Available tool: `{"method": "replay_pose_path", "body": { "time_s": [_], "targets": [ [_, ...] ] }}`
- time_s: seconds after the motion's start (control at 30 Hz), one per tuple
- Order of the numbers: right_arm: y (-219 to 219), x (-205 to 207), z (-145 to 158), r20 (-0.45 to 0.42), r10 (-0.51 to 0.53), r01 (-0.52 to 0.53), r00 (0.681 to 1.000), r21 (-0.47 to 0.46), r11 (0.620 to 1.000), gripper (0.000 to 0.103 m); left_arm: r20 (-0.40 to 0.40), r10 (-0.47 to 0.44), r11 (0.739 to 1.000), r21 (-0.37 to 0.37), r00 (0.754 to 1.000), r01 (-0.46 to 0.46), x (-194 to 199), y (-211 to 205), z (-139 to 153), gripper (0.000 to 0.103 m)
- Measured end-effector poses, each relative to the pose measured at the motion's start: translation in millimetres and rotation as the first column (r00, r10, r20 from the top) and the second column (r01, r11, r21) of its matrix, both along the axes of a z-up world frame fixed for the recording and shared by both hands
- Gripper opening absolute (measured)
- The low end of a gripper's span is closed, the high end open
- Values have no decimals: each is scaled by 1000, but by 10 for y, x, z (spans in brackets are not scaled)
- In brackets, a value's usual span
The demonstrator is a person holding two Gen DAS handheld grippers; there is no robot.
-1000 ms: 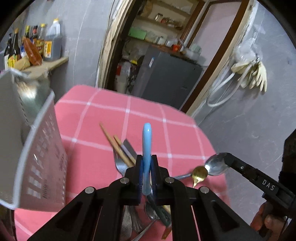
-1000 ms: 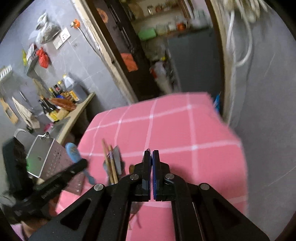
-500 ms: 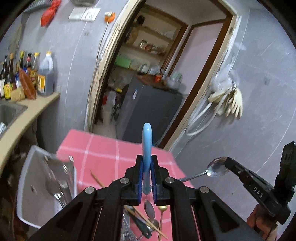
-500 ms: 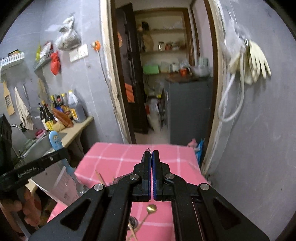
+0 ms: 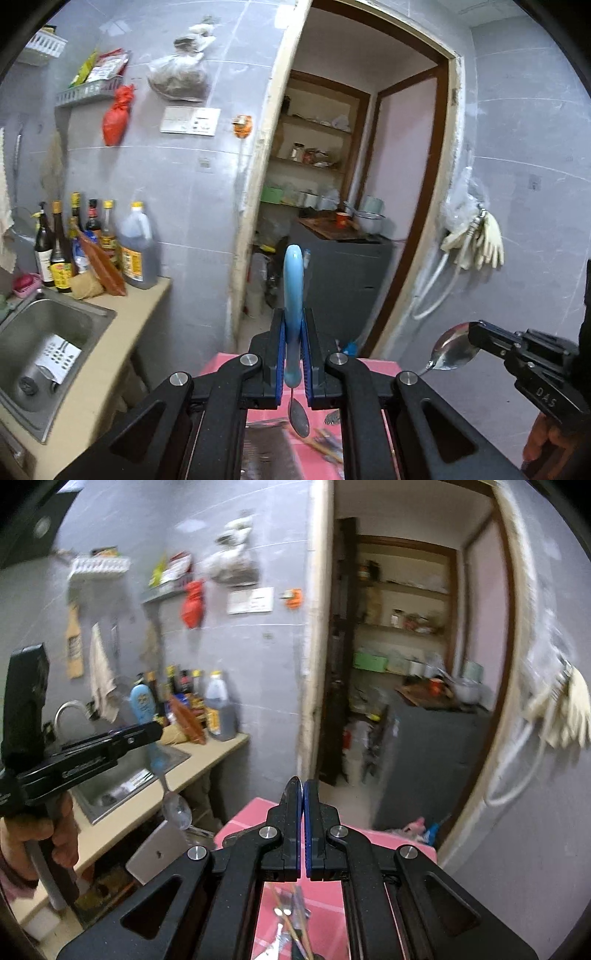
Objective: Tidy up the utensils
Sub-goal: 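Lift both spoons and drop them into the white holder, opening both tools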
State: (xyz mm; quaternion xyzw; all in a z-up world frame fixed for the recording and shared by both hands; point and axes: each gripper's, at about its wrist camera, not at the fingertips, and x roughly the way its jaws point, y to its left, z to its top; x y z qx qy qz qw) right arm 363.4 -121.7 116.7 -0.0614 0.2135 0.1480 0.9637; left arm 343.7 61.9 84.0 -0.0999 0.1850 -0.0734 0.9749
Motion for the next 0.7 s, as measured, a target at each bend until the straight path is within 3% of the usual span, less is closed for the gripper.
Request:
{"method": "replay_pose_path", "body": {
  "time_s": [0.2,0.4,0.53,0.7],
  "targets": [
    [508,46,-93,-31,81,-84,996,-80,993,2,-24,26,1000,-1,999,-26,-13,226,-243,8],
    [834,22,-371,-105,116,-133,988,-177,975,2,-58,-2,1000,2,998,2,-54,235,-549,8],
    [895,53,-534,-160,119,-149,980,-188,971,2,-81,-20,1000,-5,997,20,-52,233,-711,8],
    [851,128,-723,-232,136,-168,963,-127,978,2,-112,-28,999,-22,993,26,-25,288,-870,8]
  ]
}}
